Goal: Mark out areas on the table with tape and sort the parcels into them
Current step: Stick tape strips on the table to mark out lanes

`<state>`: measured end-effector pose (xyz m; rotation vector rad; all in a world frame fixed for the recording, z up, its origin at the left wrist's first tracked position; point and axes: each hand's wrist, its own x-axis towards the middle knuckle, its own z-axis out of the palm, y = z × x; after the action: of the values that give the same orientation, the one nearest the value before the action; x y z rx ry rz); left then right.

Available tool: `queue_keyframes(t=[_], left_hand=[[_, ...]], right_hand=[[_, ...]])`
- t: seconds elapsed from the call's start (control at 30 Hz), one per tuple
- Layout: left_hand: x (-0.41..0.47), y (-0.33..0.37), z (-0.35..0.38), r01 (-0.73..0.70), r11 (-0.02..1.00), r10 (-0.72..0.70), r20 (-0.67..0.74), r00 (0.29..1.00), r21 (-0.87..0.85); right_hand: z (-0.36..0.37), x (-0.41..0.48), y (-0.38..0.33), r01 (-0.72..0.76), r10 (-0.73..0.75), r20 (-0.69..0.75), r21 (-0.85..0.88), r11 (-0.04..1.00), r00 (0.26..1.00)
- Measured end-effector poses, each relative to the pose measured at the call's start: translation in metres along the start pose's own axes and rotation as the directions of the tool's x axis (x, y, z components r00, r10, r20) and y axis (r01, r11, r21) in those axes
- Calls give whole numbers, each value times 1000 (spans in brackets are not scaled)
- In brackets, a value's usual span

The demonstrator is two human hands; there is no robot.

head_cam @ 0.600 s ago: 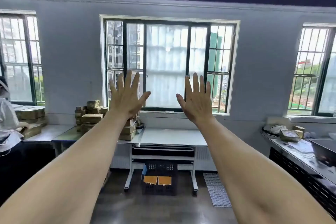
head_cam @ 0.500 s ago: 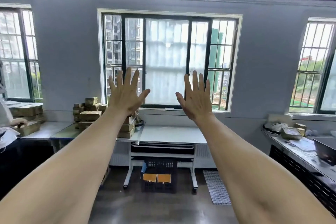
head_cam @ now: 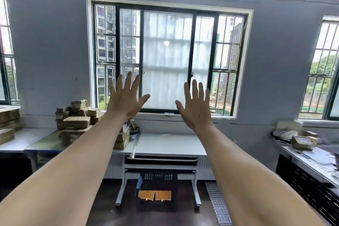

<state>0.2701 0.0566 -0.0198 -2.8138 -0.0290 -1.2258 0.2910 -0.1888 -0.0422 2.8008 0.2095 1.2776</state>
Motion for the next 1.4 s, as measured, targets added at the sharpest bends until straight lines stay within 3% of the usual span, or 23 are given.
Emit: queue_keyframes(t=[0.4, 0.83, 1.4], left_hand=[[124, -30, 132, 27, 998, -26, 16, 1000, -50], [303, 8, 282, 32, 998, -35, -47, 998, -48], [462, -5, 484, 51, 995, -47, 42, 998, -89]], right_hand=[[124, 139, -22, 0, -2, -66, -17, 1000, 998], [305, 310, 32, -23, 25, -116, 21, 1000, 993], [509, 442, 17, -11, 12, -15, 23, 1000, 1000]])
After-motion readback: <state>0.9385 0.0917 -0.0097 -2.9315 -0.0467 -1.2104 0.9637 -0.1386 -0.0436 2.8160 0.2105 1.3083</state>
